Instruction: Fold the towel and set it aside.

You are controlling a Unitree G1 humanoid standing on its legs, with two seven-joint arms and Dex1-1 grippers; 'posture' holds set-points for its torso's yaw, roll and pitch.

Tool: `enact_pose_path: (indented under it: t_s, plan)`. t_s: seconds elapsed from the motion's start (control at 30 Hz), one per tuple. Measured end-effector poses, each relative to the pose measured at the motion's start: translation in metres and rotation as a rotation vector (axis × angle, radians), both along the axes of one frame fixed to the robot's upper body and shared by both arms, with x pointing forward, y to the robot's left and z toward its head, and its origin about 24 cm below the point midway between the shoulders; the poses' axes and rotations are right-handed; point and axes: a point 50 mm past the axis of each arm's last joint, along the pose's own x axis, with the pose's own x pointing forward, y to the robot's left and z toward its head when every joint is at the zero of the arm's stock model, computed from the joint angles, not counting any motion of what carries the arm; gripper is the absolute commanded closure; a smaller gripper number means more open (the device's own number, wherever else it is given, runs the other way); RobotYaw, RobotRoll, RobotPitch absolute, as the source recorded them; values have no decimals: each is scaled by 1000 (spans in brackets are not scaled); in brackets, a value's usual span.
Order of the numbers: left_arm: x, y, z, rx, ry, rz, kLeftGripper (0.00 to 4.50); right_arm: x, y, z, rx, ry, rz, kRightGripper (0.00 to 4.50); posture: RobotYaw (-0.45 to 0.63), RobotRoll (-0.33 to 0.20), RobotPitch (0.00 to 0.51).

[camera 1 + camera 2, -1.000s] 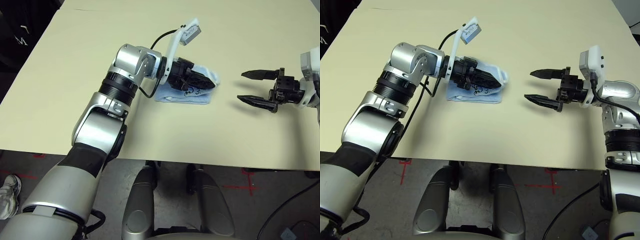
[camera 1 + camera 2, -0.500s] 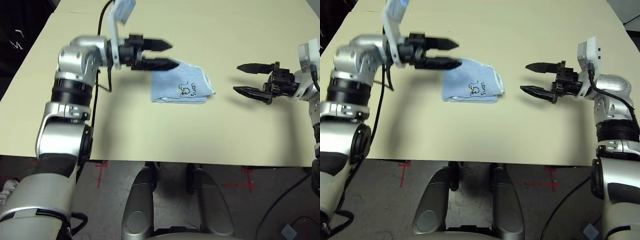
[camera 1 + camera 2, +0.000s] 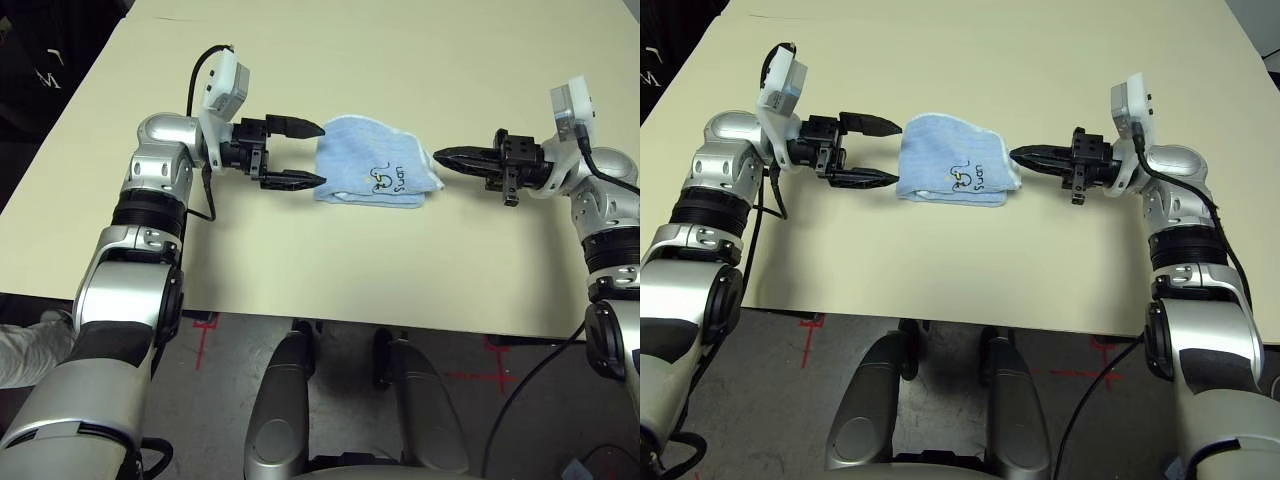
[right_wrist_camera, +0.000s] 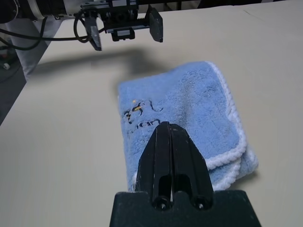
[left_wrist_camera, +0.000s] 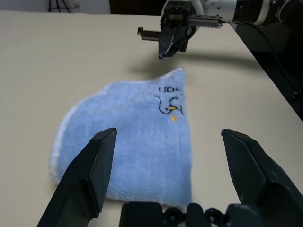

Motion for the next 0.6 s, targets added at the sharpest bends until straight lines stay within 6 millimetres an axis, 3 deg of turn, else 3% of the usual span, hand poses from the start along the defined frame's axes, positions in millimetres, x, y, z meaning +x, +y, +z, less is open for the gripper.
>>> enact_pose_path:
  t_s: [0.3, 0.43, 0.6]
  plan:
    - [4, -8, -2, -14, -10, -9, 4365, 2, 14, 2, 29, -6, 24, 4500, 65, 0, 304]
    - [8, -29, 5, -96, 62, -25, 4441, 7, 31, 2, 68, -6, 42, 4500, 76, 0, 304]
    - [9, -53, -8, -82, 111, -43, 4441, 12, 52, -12, 51, 23, 65, 4500, 84, 0, 302]
